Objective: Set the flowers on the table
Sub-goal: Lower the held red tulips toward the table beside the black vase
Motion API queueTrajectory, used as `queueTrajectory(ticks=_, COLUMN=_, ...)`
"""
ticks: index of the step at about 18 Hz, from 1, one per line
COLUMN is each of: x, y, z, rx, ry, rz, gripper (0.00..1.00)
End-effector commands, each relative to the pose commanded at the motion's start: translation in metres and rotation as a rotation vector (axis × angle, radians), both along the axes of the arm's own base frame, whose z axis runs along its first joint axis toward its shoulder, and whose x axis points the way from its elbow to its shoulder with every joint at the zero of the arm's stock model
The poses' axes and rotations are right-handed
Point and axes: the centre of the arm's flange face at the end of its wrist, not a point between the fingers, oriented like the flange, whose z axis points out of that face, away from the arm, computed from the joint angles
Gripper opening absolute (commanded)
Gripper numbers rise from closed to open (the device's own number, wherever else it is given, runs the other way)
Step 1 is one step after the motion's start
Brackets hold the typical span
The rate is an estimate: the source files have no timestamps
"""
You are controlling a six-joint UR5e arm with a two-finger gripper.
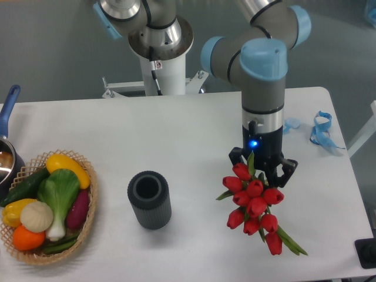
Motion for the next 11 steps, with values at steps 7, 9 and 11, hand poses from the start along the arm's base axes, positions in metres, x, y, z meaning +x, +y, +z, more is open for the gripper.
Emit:
queueTrajectory(ticks=7, x=0.005, y=0.026, z=-0.054, rx=-0.129, ry=-0.002, rz=-0.015, gripper=0.46)
queueTrajectory(ticks=9, x=0.001, y=0.029, z=-0.067, rx=-0.142, ry=-0.016, rz=-0.017, gripper=0.46)
queueTrajectory(ticks=11, x=0.0, y=0.03, z=-0.078, rx=-0.15, ry=-0.029, rz=-0.018, gripper=0.46)
